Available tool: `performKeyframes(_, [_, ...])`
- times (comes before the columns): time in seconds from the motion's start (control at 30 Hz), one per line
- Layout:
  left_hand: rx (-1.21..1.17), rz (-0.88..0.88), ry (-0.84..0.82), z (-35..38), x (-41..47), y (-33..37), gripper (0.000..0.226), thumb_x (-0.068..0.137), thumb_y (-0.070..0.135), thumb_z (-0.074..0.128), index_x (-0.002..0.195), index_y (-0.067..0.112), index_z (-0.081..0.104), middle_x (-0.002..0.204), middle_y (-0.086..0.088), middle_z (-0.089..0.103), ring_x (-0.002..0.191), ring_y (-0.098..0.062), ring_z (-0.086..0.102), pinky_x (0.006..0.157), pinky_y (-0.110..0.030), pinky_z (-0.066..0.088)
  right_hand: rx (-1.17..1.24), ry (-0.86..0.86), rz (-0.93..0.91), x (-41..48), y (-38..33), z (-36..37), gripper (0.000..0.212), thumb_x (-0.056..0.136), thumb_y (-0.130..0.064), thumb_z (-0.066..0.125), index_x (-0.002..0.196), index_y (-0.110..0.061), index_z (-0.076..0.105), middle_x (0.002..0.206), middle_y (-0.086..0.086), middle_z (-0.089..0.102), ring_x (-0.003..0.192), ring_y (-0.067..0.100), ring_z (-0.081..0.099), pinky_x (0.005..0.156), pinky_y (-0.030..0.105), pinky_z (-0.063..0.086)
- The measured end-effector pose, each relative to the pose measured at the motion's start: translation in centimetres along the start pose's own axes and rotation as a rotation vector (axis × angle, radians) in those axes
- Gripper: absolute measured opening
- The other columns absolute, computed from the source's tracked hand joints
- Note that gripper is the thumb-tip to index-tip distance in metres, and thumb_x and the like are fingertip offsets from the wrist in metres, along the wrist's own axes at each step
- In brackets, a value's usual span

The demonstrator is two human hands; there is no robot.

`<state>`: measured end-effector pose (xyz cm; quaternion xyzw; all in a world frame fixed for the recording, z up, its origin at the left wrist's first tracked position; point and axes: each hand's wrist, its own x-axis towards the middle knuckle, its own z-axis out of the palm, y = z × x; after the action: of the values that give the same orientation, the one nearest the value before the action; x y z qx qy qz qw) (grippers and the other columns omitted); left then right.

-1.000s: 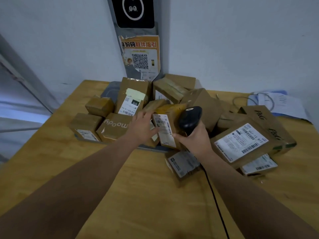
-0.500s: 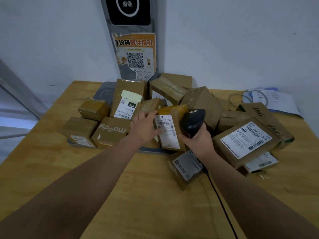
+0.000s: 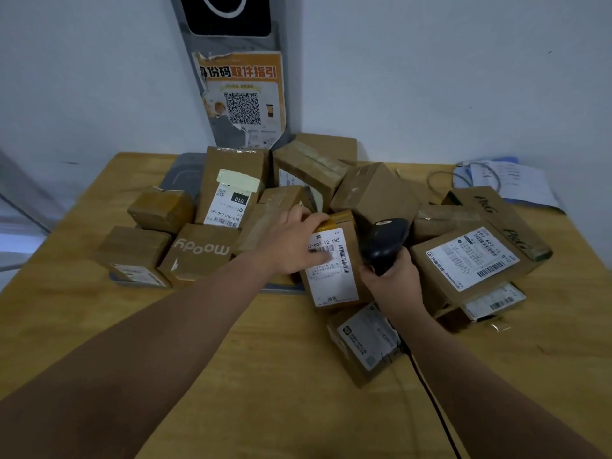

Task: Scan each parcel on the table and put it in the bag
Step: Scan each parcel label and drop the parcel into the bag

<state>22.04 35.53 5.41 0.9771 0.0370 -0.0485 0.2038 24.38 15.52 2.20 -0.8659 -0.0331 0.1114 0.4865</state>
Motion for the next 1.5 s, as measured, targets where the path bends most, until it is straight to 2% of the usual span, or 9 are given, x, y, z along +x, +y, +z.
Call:
performKeyframes(0.1, [-0.159, 0.001, -0.137, -0.9, 0.4, 0.2, 0.068, 0.083, 0.034, 0.071, 0.139, 0.035, 0.032, 0.148, -0.006, 0.028, 0.129, -0.024, 0.039, 0.104, -0.042, 0.042, -0.02, 0.045, 0.031, -0.2, 0.5, -0.3, 0.037, 0.084, -0.023, 0.071, 0.109, -0.026, 0.044, 0.099, -0.008, 0.057, 0.098, 0.016, 0.06, 0.083, 0.037, 0.054])
performKeyframes(0.27, [-0.24, -0.006, -0.213, -0.9, 1.4, 0.6, 0.051, 0.085, 0.027, 0.07, 0.115, 0.035, 0.03, 0.104, 0.002, 0.062, 0.088, -0.015, 0.067, 0.072, -0.041, 0.06, -0.038, 0.057, 0.05, -0.3, 0.4, -0.3, 0.042, 0.084, -0.026, 0.071, 0.119, -0.02, 0.048, 0.102, -0.007, 0.056, 0.097, 0.015, 0.059, 0.086, 0.041, 0.055])
performKeyframes(0.43, [-0.341, -0.067, -0.234, -0.5, 1.5, 0.5, 0.073, 0.084, 0.026, 0.073, 0.142, 0.022, 0.028, 0.119, 0.002, 0.058, 0.1, -0.013, 0.063, 0.083, -0.033, 0.056, -0.024, 0.044, 0.069, 0.1, 0.6, -0.9, 0.046, 0.084, -0.026, 0.071, 0.123, -0.016, 0.048, 0.102, -0.005, 0.057, 0.096, 0.016, 0.06, 0.082, 0.036, 0.054])
performKeyframes(0.67, [-0.126, -0.128, 0.232, 2.8, -2.1, 2.1, 0.059, 0.09, 0.033, 0.064, 0.142, 0.017, 0.041, 0.138, -0.002, 0.046, 0.127, -0.019, 0.042, 0.104, -0.033, 0.04, -0.106, -0.076, 0.076, 0.9, 0.4, -1.0, 0.053, 0.086, -0.02, 0.07, 0.13, -0.011, 0.043, 0.115, 0.003, 0.059, 0.093, 0.012, 0.055, 0.076, 0.028, 0.048])
performKeyframes(0.8, [-0.502, -0.364, 0.553, 5.7, -6.1, 3.3, 0.046, 0.085, 0.033, 0.071, 0.121, 0.02, 0.047, 0.116, 0.005, 0.043, 0.111, -0.01, 0.043, 0.088, -0.021, 0.036, -0.155, -0.129, 0.078, 1.3, 0.8, -1.1, 0.056, 0.086, -0.015, 0.068, 0.133, -0.008, 0.039, 0.093, -0.008, 0.052, 0.076, 0.004, 0.049, 0.068, 0.024, 0.042])
performKeyframes(0.97, [-1.064, -0.661, 0.155, 8.5, -6.2, 3.0, 0.087, 0.081, 0.044, 0.073, 0.147, 0.012, 0.027, 0.141, -0.001, 0.044, 0.125, -0.018, 0.045, 0.095, -0.031, 0.04, -0.134, -0.175, 0.055, 1.2, 0.2, -0.9, 0.054, 0.086, -0.016, 0.069, 0.133, -0.009, 0.042, 0.113, 0.001, 0.057, 0.089, 0.009, 0.05, 0.074, 0.023, 0.043])
performKeyframes(1.17, [-1.337, -0.735, 0.027, 8.2, -4.5, 2.5, 0.095, 0.076, 0.055, 0.072, 0.149, 0.024, 0.02, 0.142, -0.002, 0.046, 0.129, -0.026, 0.042, 0.109, -0.051, 0.031, -0.114, -0.225, 0.115, 0.3, -0.2, -0.2, 0.059, 0.087, -0.014, 0.068, 0.137, -0.003, 0.038, 0.122, 0.009, 0.056, 0.095, 0.013, 0.048, 0.08, 0.028, 0.04])
performKeyframes(1.37, [-1.432, -0.678, -0.106, 9.0, -5.5, 2.0, 0.06, 0.086, 0.047, 0.065, 0.134, 0.035, 0.031, 0.13, -0.001, 0.047, 0.123, -0.029, 0.042, 0.108, -0.062, 0.019, -0.034, -0.22, 0.095, -1.7, 0.0, -0.5, 0.051, 0.087, -0.012, 0.067, 0.133, -0.01, 0.044, 0.106, -0.004, 0.052, 0.105, 0.016, 0.054, 0.084, 0.028, 0.044])
performKeyframes(1.5, [-1.414, -0.635, -0.052, 9.6, -6.2, 4.0, 0.048, 0.091, 0.048, 0.057, 0.129, 0.03, 0.034, 0.122, -0.001, 0.052, 0.11, -0.022, 0.048, 0.097, -0.048, 0.028, 0.063, -0.163, 0.084, -2.8, 0.4, -1.5, 0.044, 0.085, -0.011, 0.069, 0.124, -0.016, 0.049, 0.114, -0.002, 0.057, 0.111, 0.017, 0.056, 0.091, 0.031, 0.047])
